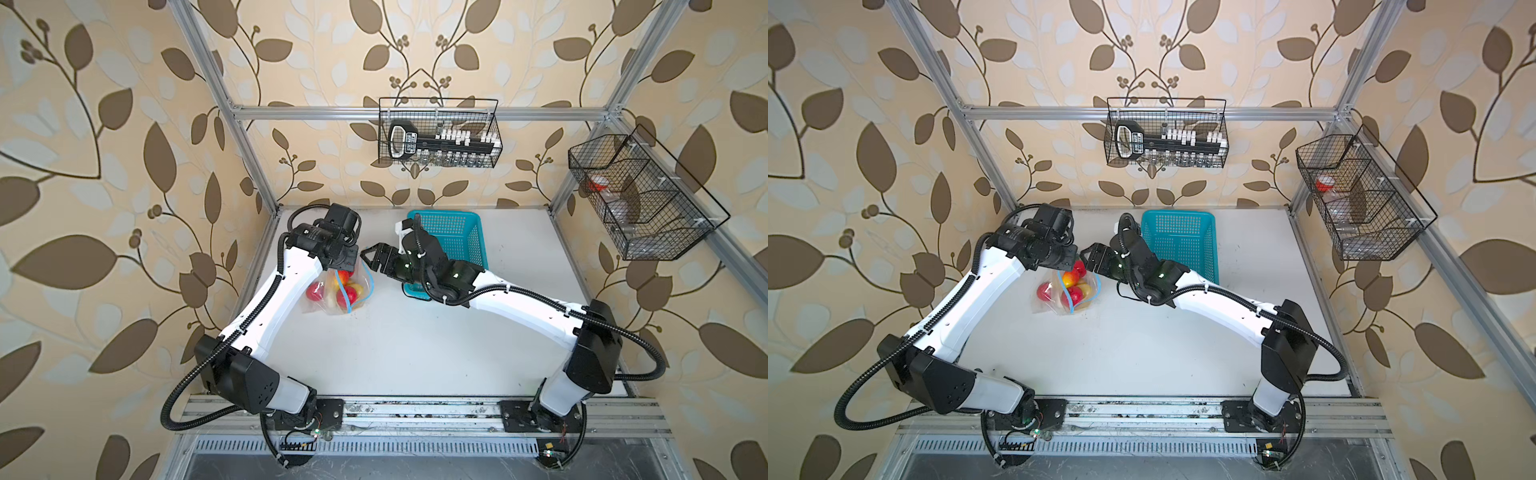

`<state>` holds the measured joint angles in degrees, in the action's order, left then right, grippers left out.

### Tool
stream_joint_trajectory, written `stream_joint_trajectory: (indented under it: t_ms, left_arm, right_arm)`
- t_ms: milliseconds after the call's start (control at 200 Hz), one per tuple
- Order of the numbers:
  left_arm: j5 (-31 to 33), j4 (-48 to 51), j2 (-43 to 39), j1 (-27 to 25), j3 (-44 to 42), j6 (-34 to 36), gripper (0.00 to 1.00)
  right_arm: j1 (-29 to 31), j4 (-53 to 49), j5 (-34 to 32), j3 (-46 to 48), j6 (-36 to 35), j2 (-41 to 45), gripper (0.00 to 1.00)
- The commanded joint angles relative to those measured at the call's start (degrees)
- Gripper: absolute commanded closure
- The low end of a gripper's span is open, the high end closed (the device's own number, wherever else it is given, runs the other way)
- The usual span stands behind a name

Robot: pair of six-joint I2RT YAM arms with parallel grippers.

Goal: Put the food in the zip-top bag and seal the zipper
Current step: 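Lower the radish into the bag and open the right gripper, then raise the right gripper and move it back over the basket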

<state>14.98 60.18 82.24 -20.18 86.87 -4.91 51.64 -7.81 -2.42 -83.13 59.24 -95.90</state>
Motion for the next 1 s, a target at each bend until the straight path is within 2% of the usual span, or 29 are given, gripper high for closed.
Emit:
stream_joint_trajectory:
  t_ms: [0,110,130,145,365,580,720,805,995]
  left_arm:
    - [-0.11,0.46,-1.11,0.67,0.67,-0.89,1.00]
    - [-0.31,0.46,-1.03,0.76,0.72,-0.98,1.00]
    - [-0.43,0.46,-1.03,0.76,0.69,-0.98,1.00]
    - [-0.40,0.46,-1.03,0.76,0.67,-1.03,1.00]
    - [-0.74,0.46,-0.84,0.76,0.68,-0.97,1.00]
    - [-0.66,0.44,-0.68,0.76,0.86,-0.89,1.00]
    - [-0.83,0.55,-0.50,0.77,0.96,-0.89,1.00]
    - [-0.65,0.38,-0.64,0.85,0.78,-0.89,1.00]
    - [-0.57,0.11,-1.10,0.85,0.34,-0.72,1.00]
  right_arm:
    - [-1.30,-3.67,-3.03,0.67,-2.80,2.00,0.14]
    - [-2.86,-5.76,-3.60,0.60,-3.73,3.04,0.12]
    - [-3.11,-6.14,-3.81,0.50,-3.93,3.20,0.02]
    - [-3.28,-6.41,-3.87,0.50,-4.16,3.32,0.00]
    - [-6.08,-13.61,-6.58,-1.18,-8.24,4.57,0.00]
    - [-7.29,-24.65,-12.93,-5.70,-14.54,3.41,0.00]
    - [-8.71,-27.77,-12.58,-6.61,-17.76,2.09,0.00]
    - [-9.23,-27.71,-9.61,-7.00,-22.27,0.75,0.00]
    - [-11.21,-36.20,-8.70,-13.23,-27.53,-5.02,0.00]
